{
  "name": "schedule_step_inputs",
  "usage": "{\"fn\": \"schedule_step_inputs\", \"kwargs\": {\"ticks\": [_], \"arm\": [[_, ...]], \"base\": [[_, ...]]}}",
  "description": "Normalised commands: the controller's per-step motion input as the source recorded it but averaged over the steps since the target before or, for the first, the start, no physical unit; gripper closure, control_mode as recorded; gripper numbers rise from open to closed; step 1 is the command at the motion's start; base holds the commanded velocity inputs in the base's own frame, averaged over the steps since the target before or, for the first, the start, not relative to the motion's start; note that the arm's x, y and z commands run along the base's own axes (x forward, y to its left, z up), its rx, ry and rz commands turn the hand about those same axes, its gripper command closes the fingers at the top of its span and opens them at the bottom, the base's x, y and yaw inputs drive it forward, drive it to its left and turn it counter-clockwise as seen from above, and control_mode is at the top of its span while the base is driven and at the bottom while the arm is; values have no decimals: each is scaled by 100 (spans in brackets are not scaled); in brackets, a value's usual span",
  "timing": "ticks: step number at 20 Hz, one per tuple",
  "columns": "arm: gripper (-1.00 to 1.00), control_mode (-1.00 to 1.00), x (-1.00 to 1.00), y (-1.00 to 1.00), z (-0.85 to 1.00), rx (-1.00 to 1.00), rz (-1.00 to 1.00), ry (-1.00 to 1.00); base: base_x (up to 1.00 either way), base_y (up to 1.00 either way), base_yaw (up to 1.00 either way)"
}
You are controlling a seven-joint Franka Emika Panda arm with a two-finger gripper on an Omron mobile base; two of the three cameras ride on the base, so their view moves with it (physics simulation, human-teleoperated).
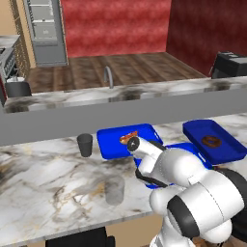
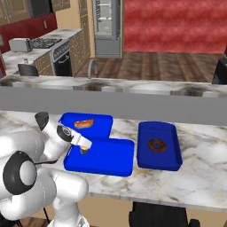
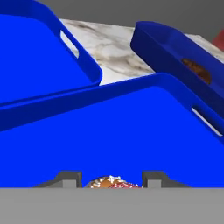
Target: Take the cupcake and cake from the fridge and place them on the empty tray on the dining counter.
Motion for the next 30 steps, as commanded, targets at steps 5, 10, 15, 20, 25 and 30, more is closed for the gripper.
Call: {"fn": "schedule_step_inputs", "kwargs": {"ticks": [5, 10, 15, 20, 25, 30], "arm": [[100, -100, 0, -12, -42, 0, 0, -4], [100, -100, 0, -2, -43, 0, 0, -4], [-100, -100, 0, 0, -42, 0, 0, -6], [-100, -100, 0, 0, -44, 0, -1, -10], [-100, -100, -1, 0, -19, 0, -1, -7], [-100, -100, -9, 0, -1, 0, -2, -2]], "base": [[0, 0, 0], [0, 0, 0], [0, 0, 0], [0, 0, 0], [0, 0, 0], [0, 0, 0]]}}
